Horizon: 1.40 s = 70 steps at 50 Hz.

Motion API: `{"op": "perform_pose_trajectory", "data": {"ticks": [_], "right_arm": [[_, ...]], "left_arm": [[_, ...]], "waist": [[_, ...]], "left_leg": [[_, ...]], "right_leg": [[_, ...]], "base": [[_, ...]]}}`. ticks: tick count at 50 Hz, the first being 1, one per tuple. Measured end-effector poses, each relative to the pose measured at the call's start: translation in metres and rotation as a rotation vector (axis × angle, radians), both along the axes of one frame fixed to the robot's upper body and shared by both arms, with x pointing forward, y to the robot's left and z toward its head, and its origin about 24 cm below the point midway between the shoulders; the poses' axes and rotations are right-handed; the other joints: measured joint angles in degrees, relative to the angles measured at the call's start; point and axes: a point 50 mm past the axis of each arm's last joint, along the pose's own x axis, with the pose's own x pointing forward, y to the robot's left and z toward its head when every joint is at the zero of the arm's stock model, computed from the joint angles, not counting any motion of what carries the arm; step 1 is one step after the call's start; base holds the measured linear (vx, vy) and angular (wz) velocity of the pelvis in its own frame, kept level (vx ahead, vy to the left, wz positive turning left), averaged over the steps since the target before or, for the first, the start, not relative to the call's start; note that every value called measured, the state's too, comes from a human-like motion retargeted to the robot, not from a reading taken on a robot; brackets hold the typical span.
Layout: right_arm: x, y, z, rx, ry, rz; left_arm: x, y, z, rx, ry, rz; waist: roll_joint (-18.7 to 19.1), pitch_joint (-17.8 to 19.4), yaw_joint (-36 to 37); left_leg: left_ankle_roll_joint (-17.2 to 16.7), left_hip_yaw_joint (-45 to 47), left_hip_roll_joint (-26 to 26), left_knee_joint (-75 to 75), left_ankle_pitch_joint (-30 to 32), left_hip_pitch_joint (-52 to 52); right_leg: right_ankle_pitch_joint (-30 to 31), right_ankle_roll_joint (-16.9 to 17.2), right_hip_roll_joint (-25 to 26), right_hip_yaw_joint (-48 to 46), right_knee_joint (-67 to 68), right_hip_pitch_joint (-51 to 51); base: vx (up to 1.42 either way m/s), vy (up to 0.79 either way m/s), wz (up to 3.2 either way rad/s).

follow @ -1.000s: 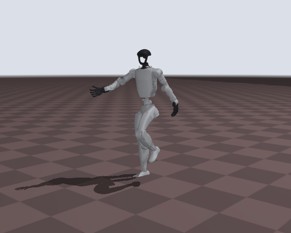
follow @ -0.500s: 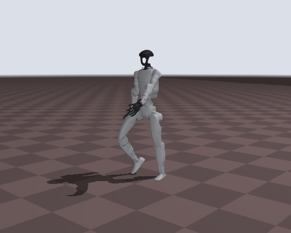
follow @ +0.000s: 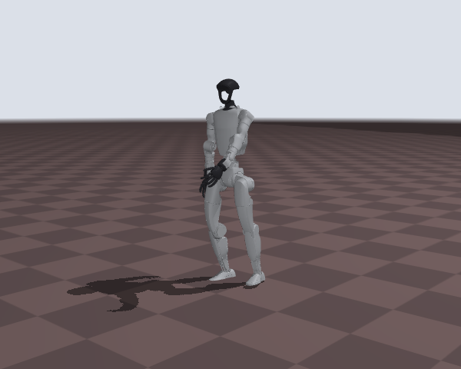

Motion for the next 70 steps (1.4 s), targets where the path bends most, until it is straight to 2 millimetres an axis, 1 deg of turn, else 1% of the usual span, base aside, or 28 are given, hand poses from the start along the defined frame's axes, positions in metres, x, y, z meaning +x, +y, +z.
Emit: {"op": "perform_pose_trajectory", "data": {"ticks": [2, 4, 6, 9, 11, 13, 15, 17, 21, 25, 28, 31, 34, 36, 38, 40, 45, 47, 50, 52, 55, 58, 61, 63, 65, 66, 68, 70], "right_arm": [[0.083, -0.001, 0.007, -0.038, -0.181, 0.07], [0.168, -0.003, 0.032, -0.09, -0.37, 0.125], [0.254, -0.007, 0.081, -0.17, -0.629, 0.105], [0.358, -0.001, 0.188, -0.219, -1.057, 0.004], [0.398, 0.004, 0.263, -0.222, -1.303, -0.079], [0.417, 0.004, 0.327, -0.224, -1.485, -0.151], [0.423, 0.001, 0.372, -0.225, -1.595, -0.189], [0.426, 0.001, 0.4, -0.217, -1.646, -0.195], [0.429, 0.012, 0.405, -0.195, -1.655, -0.14], [0.423, 0.025, 0.338, -0.214, -1.516, -0.035], [0.395, 0.023, 0.248, -0.233, -1.282, 0.046], [0.335, 0.003, 0.155, -0.289, -0.966, 0.144], [0.224, -0.014, 0.062, -0.233, -0.522, 0.364], [0.13, -0.011, 0.02, -0.086, -0.22, 0.48], [0.038, 0.0, 0.001, 0.076, 0.023, 0.506], [-0.041, 0.014, 0.0, 0.216, 0.196, 0.49], [-0.18, 0.036, 0.039, 0.445, 0.47, 0.358], [-0.214, 0.038, 0.059, 0.489, 0.549, 0.272], [-0.244, 0.038, 0.08, 0.52, 0.64, 0.205], [-0.244, 0.037, 0.08, 0.519, 0.65, 0.218], [-0.219, 0.033, 0.063, 0.474, 0.59, 0.268], [-0.159, 0.022, 0.032, 0.348, 0.453, 0.307], [-0.065, 0.007, 0.005, 0.163, 0.235, 0.312], [0.018, 0.0, 0.0, 0.035, 0.038, 0.296], [0.108, 0.0, 0.012, -0.04, -0.174, 0.275], [0.155, 0.002, 0.026, -0.063, -0.286, 0.267], [0.246, 0.002, 0.072, -0.137, -0.553, 0.216], [0.326, 0.005, 0.143, -0.2, -0.86, 0.124]], "left_arm": [[-0.084, 0.009, -0.069, 0.097, 0.34, -0.111], [-0.188, 0.016, -0.115, 0.042, 0.687, -0.156], [-0.292, 0.015, -0.133, -0.088, 0.929, -0.052], [-0.423, 0.003, -0.12, -0.256, 1.173, 0.135], [-0.49, -0.004, -0.096, -0.32, 1.315, 0.173], [-0.542, -0.006, -0.067, -0.352, 1.459, 0.176], [-0.579, -0.005, -0.04, -0.371, 1.582, 0.202], [-0.596, -0.004, -0.025, -0.39, 1.644, 0.251], [-0.583, -0.008, -0.037, -0.437, 1.599, 0.27], [-0.51, -0.006, -0.086, -0.375, 1.394, 0.153], [-0.399, 0.012, -0.125, -0.194, 1.119, 0.139], [-0.243, 0.032, -0.127, -0.053, 0.679, 0.32], [-0.104, 0.028, -0.078, -0.083, 0.321, 0.322], [-0.026, 0.024, -0.022, -0.054, 0.117, 0.223], [0.038, 0.021, 0.05, -0.009, -0.115, 0.167], [0.08, 0.017, 0.129, 0.048, -0.345, 0.13], [0.111, 0.01, 0.284, 0.199, -0.758, 0.043], [0.11, 0.01, 0.315, 0.258, -0.814, 0.011], [0.11, 0.011, 0.328, 0.313, -0.808, -0.01], [0.111, 0.009, 0.312, 0.302, -0.763, -0.018], [0.111, 0.005, 0.257, 0.238, -0.649, -0.035], [0.094, 0.002, 0.166, 0.155, -0.449, -0.036], [0.047, 0.004, 0.061, 0.101, -0.169, -0.016], [-0.008, 0.01, -0.008, 0.097, 0.05, -0.016], [-0.089, 0.019, -0.071, 0.112, 0.357, -0.078], [-0.139, 0.023, -0.096, 0.066, 0.524, -0.094], [-0.24, 0.025, -0.126, -0.061, 0.788, -0.022], [-0.335, 0.019, -0.132, -0.178, 0.974, 0.113]], "waist": [[-3.49, 0.11, 6.79], [-5.39, -1.45, 9.99], [-5.33, -2.11, 10.4], [-5.85, -1.1, 11.12], [-6.86, -1.02, 12.75], [-7.82, -1.46, 14.57], [-8.46, -2.24, 15.74], [-8.56, -3.58, 15.54], [-8.18, -6.94, 12.25], [-7.89, -8.56, 10.13], [-7.01, -4.37, 11.37], [-1.6, 1.21, 7.99], [3.86, 0.87, -2.1], [4.52, -0.08, -7.73], [4.34, 1.15, -12.38], [4.58, 2.98, -15.75], [5.49, 4.93, -19.42], [5.31, 4.34, -19.45], [4.72, 1.98, -18.09], [4.22, 0.22, -16.78], [3.52, -1.78, -14.64], [2.57, -2.07, -11.2], [0.78, -1.44, -4.7], [-1.56, -0.56, 2.09], [-6.01, 0.61, 9.39], [-7.34, -0.66, 10.79], [-7.49, -2.23, 12.28], [-6.78, -1.67, 13.01]], "left_leg": [[0.91, 4.32, -0.88, 14.21, -1.42, -6.83], [-0.51, 4.61, 2.73, 40.78, -4.52, -22.59], [-0.73, 1.68, 6.63, 65.38, -8.69, -36.86], [2.13, 1.46, 12.38, 93.01, -15.36, -50.58], [4.8, 2.11, 16.09, 106.13, -17.6, -57.4], [6.91, 1.94, 18.41, 115.15, -18.91, -62.98], [8.01, 1.17, 18.39, 120.09, -19.76, -66.79], [8.04, -0.03, 16.7, 121.0, -19.27, -69.11], [7.31, -1.28, 12.95, 113.06, -17.22, -67.47], [4.23, -0.26, 8.29, 89.19, -13.46, -53.97], [2.16, 3.82, 4.17, 51.36, -6.32, -30.02], [0.3, 5.48, 1.38, 11.39, -1.38, -4.59], [-5.33, 0.27, 4.19, -3.01, 0.06, 0.75], [-7.51, -3.47, 5.15, -5.41, 1.53, -0.87], [-7.98, -6.77, 5.9, -5.41, 2.13, -1.33], [-7.35, -8.71, 6.73, -5.41, 2.95, -1.24], [-2.7, -9.67, 8.16, -5.41, 3.75, -1.95], [-2.6, -9.01, 8.33, -5.41, 3.65, -2.33], [-4.26, -7.48, 7.83, -5.41, 3.39, -3.42], [-5.0, -6.71, 6.86, -5.41, 2.9, -4.15], [-5.16, -6.24, 5.12, -5.41, 1.99, -4.75], [-4.91, -5.48, 2.99, -5.41, 1.86, -3.55], [-3.99, -2.51, 0.15, -5.39, 2.75, -1.93], [-1.96, 1.38, -1.99, -1.68, 3.45, -2.76], [-0.11, 6.92, -3.41, 12.7, 4.27, -9.79], [-0.23, 7.93, 0.16, 30.24, 3.04, -20.69], [-0.39, 6.12, 7.3, 60.09, 0.25, -39.34], [1.2, 3.57, 12.69, 81.75, -5.47, -51.89]], "right_leg": [[2.86, 1.94, -1.86, 3.75, -13.09, 5.47], [7.5, 1.9, -2.66, 6.1, -19.58, 5.59], [9.29, 1.78, -2.21, 7.2, -21.0, 5.12], [9.5, 2.27, -2.51, 8.81, -21.0, 4.98], [9.43, 2.07, -2.99, 10.1, -21.0, 3.99], [9.37, 1.74, -3.23, 10.91, -21.0, 2.77], [9.36, 1.76, -3.42, 11.08, -21.0, 1.9], [9.45, 1.99, -3.26, 10.65, -21.0, 0.92], [9.45, 2.24, -2.57, 9.35, -21.0, -0.88], [8.9, 2.79, -2.55, 10.0, -21.0, -0.74], [7.38, 3.26, -2.42, 12.01, -17.46, 2.28], [5.95, 2.79, 1.43, 9.37, -12.01, 6.07], [6.57, 0.33, 4.12, 1.84, 9.96, -4.6], [13.02, 1.24, 1.24, 0.09, 34.58, -19.77], [18.48, 3.49, -0.97, 1.38, 53.38, -31.16], [14.97, 3.1, -2.74, 2.39, 68.08, -39.57], [7.09, -5.69, -9.86, -0.2, 89.65, -51.6], [7.34, -6.46, -8.08, 0.6, 92.4, -53.86], [8.16, -5.12, -2.91, 2.71, 91.79, -54.95], [8.26, -4.52, -1.53, 3.32, 87.65, -52.52], [8.37, -4.7, -2.26, 2.2, 75.26, -44.28], [10.17, -4.05, -2.12, 0.04, 50.49, -29.18], [1.6, -1.73, -0.94, -0.94, 19.42, -10.33], [-1.5, 0.94, -1.08, 1.46, 0.71, -0.31], [3.47, 2.86, -4.34, 5.87, -13.47, 5.27], [6.64, 2.44, -4.91, 7.11, -17.99, 4.84], [9.24, 1.91, -4.25, 9.02, -21.0, 3.19], [9.47, 2.17, -3.54, 10.06, -21.0, 2.83]], "base": [[-0.05, -0.28, -1.97], [-0.13, -0.21, -1.06], [-0.08, -0.1, -0.4], [0.0, -0.05, -0.49], [0.0, -0.05, -0.51], [0.0, -0.02, -0.16], [0.0, 0.0, 0.0], [0.01, 0.01, 0.3], [0.0, 0.03, 0.38], [0.02, 0.04, -0.22], [0.09, 0.1, -0.71], [0.07, 0.23, 0.62], [-0.14, 0.25, 2.53], [-0.15, 0.13, 2.09], [-0.08, 0.07, 1.65], [-0.06, 0.08, 1.02], [-0.03, 0.08, 0.09], [0.01, 0.0, -0.35], [0.03, -0.04, -0.47], [0.03, -0.02, -0.36], [0.03, -0.01, -0.2], [0.05, -0.03, -0.36], [0.06, -0.1, -1.09], [-0.03, -0.2, -2.12], [-0.15, -0.27, -2.28], [-0.23, -0.24, -1.45], [-0.2, -0.13, -0.66], [-0.09, -0.06, -0.48]]}}
